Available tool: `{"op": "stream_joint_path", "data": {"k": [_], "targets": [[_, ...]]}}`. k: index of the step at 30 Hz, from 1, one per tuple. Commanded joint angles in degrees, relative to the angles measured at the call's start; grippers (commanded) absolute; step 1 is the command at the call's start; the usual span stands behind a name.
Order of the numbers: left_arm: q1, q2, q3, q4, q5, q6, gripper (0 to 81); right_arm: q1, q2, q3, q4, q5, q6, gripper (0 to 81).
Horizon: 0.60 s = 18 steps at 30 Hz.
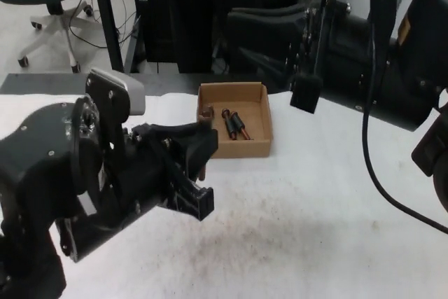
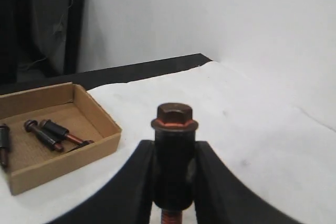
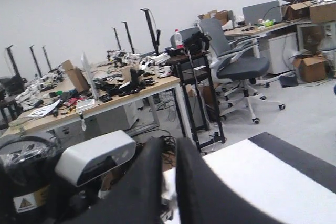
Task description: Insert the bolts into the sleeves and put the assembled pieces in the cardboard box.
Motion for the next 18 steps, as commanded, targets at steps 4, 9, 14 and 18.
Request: {"op": "stream_joint_path", "data": {"k": [4,9,14,18], "targets": [[0.6,0.9,-5.9,4.9,-6.2,8.0,0.4,-1.5,-1.6,-0.4,7.4,13.3,-1.2,0.8],[3.3,8.1,-17.0,18.1,-5.6,10.0,0.4,-3.9,-5.4,-0.4,27.3,21.2,-6.0,0.8],[6.6,22.9,-32.0,31.4,2.0,9.5,0.4,-7.6,-10.2,-0.4,44.7,21.9,-6.6,0.8],[7.4,34.8,-46.2,42.7,1.5,9.6,0.4,-10.1,-13.5,-0.4,52.3,21.9,-6.8,0.8]]}}
